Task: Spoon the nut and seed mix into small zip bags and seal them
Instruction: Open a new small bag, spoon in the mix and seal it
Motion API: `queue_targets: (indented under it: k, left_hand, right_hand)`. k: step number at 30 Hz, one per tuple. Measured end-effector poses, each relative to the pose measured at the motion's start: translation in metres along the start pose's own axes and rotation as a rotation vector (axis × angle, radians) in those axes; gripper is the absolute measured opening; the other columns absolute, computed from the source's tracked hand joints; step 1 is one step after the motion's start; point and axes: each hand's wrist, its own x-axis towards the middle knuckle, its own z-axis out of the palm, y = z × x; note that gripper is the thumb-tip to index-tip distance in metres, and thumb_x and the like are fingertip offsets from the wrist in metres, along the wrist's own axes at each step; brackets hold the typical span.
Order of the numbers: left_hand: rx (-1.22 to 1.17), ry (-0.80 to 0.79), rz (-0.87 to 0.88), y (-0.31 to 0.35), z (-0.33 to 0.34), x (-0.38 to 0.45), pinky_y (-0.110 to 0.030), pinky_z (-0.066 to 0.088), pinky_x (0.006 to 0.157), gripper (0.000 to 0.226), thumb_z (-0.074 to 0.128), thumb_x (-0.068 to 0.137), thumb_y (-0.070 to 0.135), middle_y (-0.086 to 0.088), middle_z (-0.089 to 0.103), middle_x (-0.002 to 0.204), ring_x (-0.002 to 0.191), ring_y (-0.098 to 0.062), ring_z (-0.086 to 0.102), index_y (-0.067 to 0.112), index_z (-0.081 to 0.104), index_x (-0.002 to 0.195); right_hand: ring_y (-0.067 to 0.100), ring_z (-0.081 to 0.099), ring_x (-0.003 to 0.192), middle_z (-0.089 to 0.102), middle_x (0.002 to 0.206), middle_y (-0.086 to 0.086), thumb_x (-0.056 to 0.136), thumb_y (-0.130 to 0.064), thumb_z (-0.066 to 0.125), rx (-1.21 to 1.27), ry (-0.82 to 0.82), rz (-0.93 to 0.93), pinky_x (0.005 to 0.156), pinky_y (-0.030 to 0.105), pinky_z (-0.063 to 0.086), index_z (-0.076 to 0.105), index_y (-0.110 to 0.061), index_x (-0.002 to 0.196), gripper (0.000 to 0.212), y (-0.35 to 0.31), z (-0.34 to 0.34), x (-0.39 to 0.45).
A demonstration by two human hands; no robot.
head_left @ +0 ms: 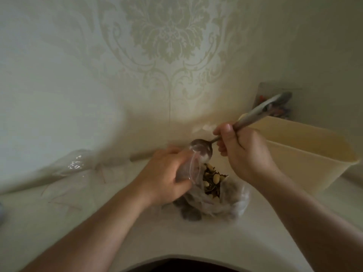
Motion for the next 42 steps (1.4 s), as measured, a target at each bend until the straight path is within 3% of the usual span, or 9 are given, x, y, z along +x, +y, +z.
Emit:
queue_targets:
  k: [3, 8, 12, 15, 20, 24, 30, 33, 42]
  left_hand:
    - [0.084, 0.045, -0.007, -0.010, -0.007, 0.002, -0.036, 0.032, 0.082, 0.003, 0.051, 0.081, 0.048, 0.019, 0.051, 0.075, 0.087, -0.008, 0.041, 0.045, 0.049, 0.082]
    - [0.154, 0.185, -0.019, -0.019, -0.018, 0.000, -0.032, 0.031, 0.062, 0.023, 0.056, 0.079, 0.044, 0.014, 0.041, 0.057, 0.061, -0.008, 0.038, 0.041, 0.037, 0.064]
    - [-0.236, 0.401, -0.140, -0.024, -0.022, 0.003, -0.047, 0.053, 0.067, 0.012, 0.063, 0.084, 0.035, -0.002, 0.066, 0.076, 0.074, -0.027, 0.063, 0.023, 0.067, 0.087]
    - [-0.435, 0.478, -0.151, -0.014, -0.023, 0.008, -0.045, 0.056, 0.082, 0.019, 0.064, 0.083, 0.039, 0.004, 0.074, 0.095, 0.090, -0.021, 0.070, 0.032, 0.073, 0.099]
    - [-0.411, 0.227, -0.128, 0.009, -0.027, 0.032, -0.049, 0.058, 0.089, 0.016, 0.066, 0.089, 0.027, 0.004, 0.074, 0.103, 0.101, -0.022, 0.072, 0.023, 0.071, 0.103]
    - [-0.677, -0.157, -0.434, 0.019, -0.025, 0.048, -0.049, 0.056, 0.084, 0.011, 0.069, 0.086, 0.014, -0.017, 0.074, 0.092, 0.088, -0.033, 0.072, 0.021, 0.074, 0.093]
    - [-0.078, -0.111, -0.744, 0.009, -0.029, 0.035, -0.029, 0.049, 0.050, 0.013, 0.056, 0.097, 0.024, -0.003, 0.073, 0.092, 0.071, -0.025, 0.075, 0.031, 0.067, 0.097]
    - [0.315, -0.114, -0.617, 0.006, -0.031, 0.042, -0.031, 0.050, 0.054, 0.021, 0.050, 0.098, 0.032, -0.010, 0.064, 0.094, 0.073, -0.030, 0.068, 0.024, 0.064, 0.085]
    - [0.586, -0.122, -0.617, 0.003, -0.023, 0.063, -0.029, 0.045, 0.068, 0.025, 0.057, 0.095, 0.027, -0.018, 0.074, 0.098, 0.095, -0.036, 0.069, 0.009, 0.073, 0.089]
  right_hand:
    - [0.011, 0.067, 0.069, 0.066, 0.070, -0.008, 0.094, -0.068, 0.028, 0.024, 0.042, -0.008, 0.068, 0.047, 0.060, 0.070, -0.018, 0.089, 0.065, 0.011, 0.006, 0.000]
    - [0.004, 0.063, 0.073, 0.063, 0.069, -0.010, 0.094, -0.068, 0.027, -0.036, -0.009, -0.010, 0.059, 0.029, 0.047, 0.061, -0.039, 0.082, 0.046, 0.023, 0.007, -0.005]
    - [0.005, 0.065, 0.067, 0.068, 0.068, -0.012, 0.091, -0.068, 0.030, 0.016, -0.038, 0.000, 0.055, 0.021, 0.047, 0.066, -0.033, 0.079, 0.052, 0.020, 0.004, -0.009]
    - [0.017, 0.065, 0.058, 0.068, 0.065, 0.003, 0.097, -0.064, 0.032, -0.030, -0.064, -0.109, 0.056, 0.037, 0.048, 0.071, -0.012, 0.078, 0.068, 0.010, 0.002, -0.016]
    - [0.008, 0.071, 0.078, 0.071, 0.078, -0.008, 0.101, -0.051, 0.046, 0.198, -0.316, -0.139, 0.068, 0.031, 0.056, 0.073, -0.022, 0.091, 0.041, 0.000, -0.002, -0.023]
    - [0.018, 0.072, 0.079, 0.071, 0.077, -0.005, 0.105, -0.051, 0.049, 0.360, -0.341, -0.085, 0.076, 0.052, 0.058, 0.073, -0.026, 0.090, 0.038, 0.010, -0.010, -0.021]
    - [0.019, 0.062, 0.064, 0.064, 0.070, 0.006, 0.097, -0.061, 0.038, 0.255, -0.264, -0.061, 0.068, 0.044, 0.051, 0.065, -0.024, 0.077, 0.050, 0.012, -0.022, -0.017]
    - [0.016, 0.061, 0.066, 0.065, 0.069, 0.006, 0.094, -0.065, 0.033, 0.184, -0.243, -0.082, 0.065, 0.037, 0.049, 0.064, -0.025, 0.079, 0.052, 0.008, -0.019, -0.018]
    - [0.010, 0.056, 0.079, 0.058, 0.081, -0.008, 0.106, -0.045, 0.039, 0.109, -0.241, -0.107, 0.070, 0.038, 0.049, 0.060, -0.027, 0.086, 0.034, 0.025, -0.016, -0.014]
